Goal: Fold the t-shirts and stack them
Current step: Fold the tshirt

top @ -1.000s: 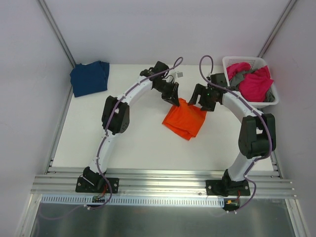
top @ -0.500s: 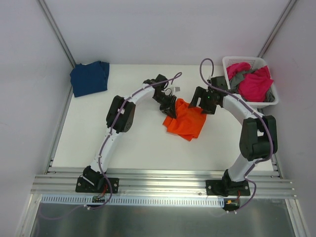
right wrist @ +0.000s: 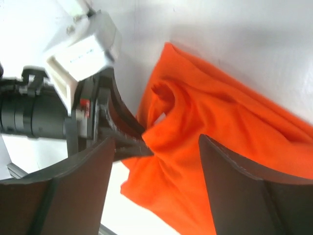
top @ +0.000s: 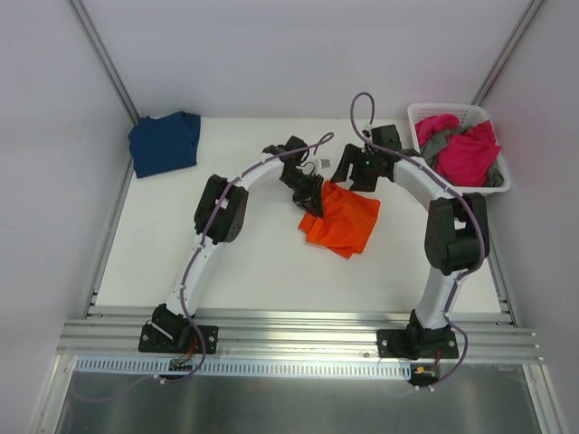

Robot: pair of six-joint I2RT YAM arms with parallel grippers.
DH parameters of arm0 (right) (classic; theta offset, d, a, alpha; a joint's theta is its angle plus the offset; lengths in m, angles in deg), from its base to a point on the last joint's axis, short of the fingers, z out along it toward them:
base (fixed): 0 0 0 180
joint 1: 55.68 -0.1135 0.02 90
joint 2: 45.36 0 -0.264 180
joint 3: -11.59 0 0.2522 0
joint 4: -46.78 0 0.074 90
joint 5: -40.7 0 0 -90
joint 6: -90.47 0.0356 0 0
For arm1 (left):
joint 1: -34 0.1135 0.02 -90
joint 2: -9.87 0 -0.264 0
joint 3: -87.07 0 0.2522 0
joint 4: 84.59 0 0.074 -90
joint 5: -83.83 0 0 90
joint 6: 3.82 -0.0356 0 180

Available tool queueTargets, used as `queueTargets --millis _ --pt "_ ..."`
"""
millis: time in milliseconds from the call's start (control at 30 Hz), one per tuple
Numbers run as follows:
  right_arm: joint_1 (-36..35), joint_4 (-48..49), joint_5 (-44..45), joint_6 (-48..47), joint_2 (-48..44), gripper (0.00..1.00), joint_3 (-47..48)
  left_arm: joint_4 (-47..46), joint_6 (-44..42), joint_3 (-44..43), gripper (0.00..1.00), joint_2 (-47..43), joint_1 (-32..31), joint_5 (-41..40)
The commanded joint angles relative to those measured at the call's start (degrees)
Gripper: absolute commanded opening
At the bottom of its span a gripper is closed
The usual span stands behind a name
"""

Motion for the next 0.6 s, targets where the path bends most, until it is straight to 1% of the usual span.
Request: queueTargets --millis 0,100,233,333,433,467,533,567 --pt "-0.46 1.57 -2.53 -1.55 4.19 0.72 5.34 1.09 -1.56 1.59 0.17 -3.41 0.00 -3.18" --pt "-0.81 0.61 -2.80 -1.91 7.45 0.68 8.15 1.09 -1.39 2.12 0.17 -3.85 0.09 -3.09" --pt "-0.99 0.43 -3.32 -1.91 9.04 0.63 7.98 1.17 -0.95 2.30 0.17 -4.37 0.44 -3.09" --pt "-1.07 1.13 -3.85 -1.64 10.09 0.54 6.84 1.09 -0.60 2.56 0.17 -4.81 0.88 -2.48" --pt "-1.25 1.39 -3.85 -2.34 11.41 0.35 7.62 1.09 -0.42 2.91 0.17 -4.90 1.14 -2.22" --pt "-1.42 1.13 -3.33 -2.70 12.37 0.26 8.15 1.09 -0.51 3.09 0.17 -4.90 1.14 -2.04" --pt "-1.78 0.96 -2.89 -3.31 13.51 0.19 10.08 1.09 -0.33 3.27 0.17 -4.90 1.23 -1.86" --pt "-1.95 0.78 -2.28 -3.40 14.39 0.13 10.79 1.09 -0.25 3.35 0.17 -4.99 1.23 -1.78"
